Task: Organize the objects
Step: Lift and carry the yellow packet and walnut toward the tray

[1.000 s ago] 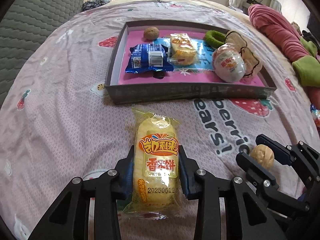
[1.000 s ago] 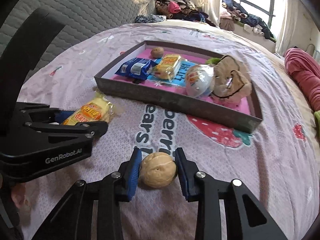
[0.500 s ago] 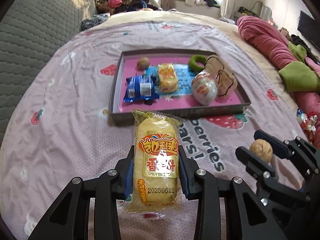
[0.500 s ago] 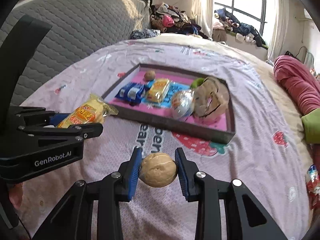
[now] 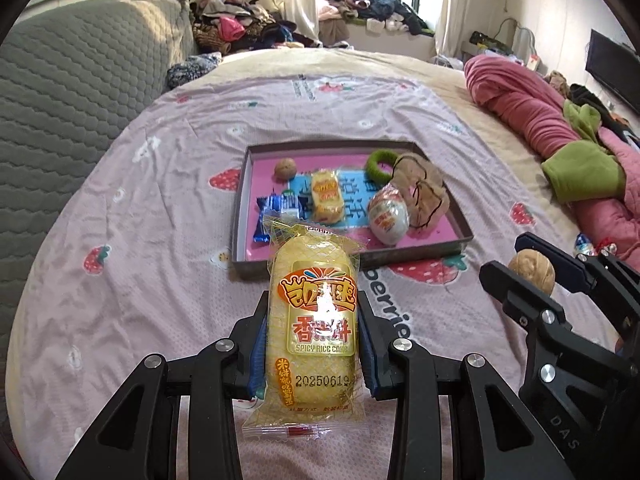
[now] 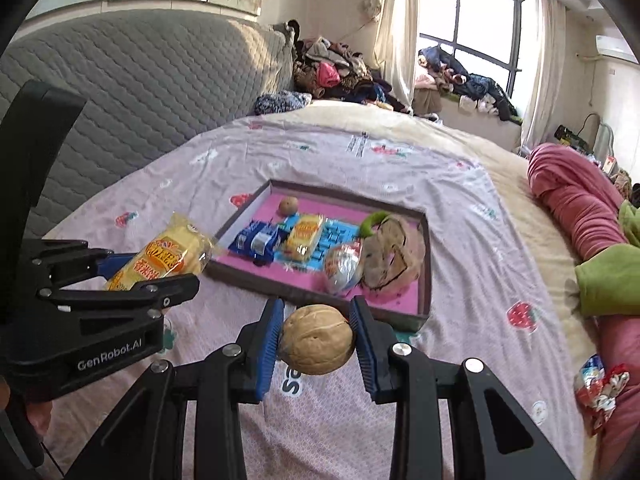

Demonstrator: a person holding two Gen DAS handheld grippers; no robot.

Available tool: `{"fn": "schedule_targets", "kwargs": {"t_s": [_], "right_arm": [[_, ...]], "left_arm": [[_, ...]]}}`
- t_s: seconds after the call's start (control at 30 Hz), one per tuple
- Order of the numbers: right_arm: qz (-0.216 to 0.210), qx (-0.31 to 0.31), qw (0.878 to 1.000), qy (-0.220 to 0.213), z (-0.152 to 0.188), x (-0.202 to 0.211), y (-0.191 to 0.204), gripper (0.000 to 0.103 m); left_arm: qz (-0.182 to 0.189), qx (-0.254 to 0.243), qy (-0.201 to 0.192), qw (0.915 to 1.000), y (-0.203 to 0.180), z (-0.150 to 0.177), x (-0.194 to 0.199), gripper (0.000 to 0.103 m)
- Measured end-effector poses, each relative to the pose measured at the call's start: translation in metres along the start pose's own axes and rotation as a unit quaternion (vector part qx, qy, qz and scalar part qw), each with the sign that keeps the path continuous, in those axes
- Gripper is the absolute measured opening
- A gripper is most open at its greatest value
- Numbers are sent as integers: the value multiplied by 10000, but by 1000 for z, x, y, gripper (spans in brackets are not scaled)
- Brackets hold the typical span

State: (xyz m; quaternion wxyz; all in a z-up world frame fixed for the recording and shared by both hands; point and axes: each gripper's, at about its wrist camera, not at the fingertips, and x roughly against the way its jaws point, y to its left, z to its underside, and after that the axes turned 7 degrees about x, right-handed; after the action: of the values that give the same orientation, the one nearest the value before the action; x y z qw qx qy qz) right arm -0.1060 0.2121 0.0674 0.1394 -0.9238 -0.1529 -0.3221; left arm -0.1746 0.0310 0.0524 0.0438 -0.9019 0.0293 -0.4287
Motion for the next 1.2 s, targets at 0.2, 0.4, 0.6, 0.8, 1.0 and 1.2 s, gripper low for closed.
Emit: {"fn": "schedule_targets", "kwargs": {"t_s": [0.2, 0.4, 0.6, 0.8, 1.0, 1.2], "right_arm": [[105, -21, 9996, -268, -19, 21, -5, 35], [217, 12, 9988, -431, -40, 33, -15, 35], [360, 75, 9974, -626, -69, 36, -30, 35], [488, 162, 9958, -759, -96, 27, -42, 35], [582, 152, 9944, -865, -120, 9, -60, 35], [514, 63, 9951, -840, -114, -25, -69, 35]], "left_arm": [[11, 6, -222, 9998, 0, -12, 20, 38], [53, -56, -410, 9991, -6, -29, 35, 38], [72, -87, -548, 9984, -12, -60, 36, 39], [86, -136, -669, 9976, -19, -98, 27, 39], [117, -111, -860, 9962, -22, -135, 13, 39], [149, -36, -808, 9966, -18, -143, -28, 39]]}}
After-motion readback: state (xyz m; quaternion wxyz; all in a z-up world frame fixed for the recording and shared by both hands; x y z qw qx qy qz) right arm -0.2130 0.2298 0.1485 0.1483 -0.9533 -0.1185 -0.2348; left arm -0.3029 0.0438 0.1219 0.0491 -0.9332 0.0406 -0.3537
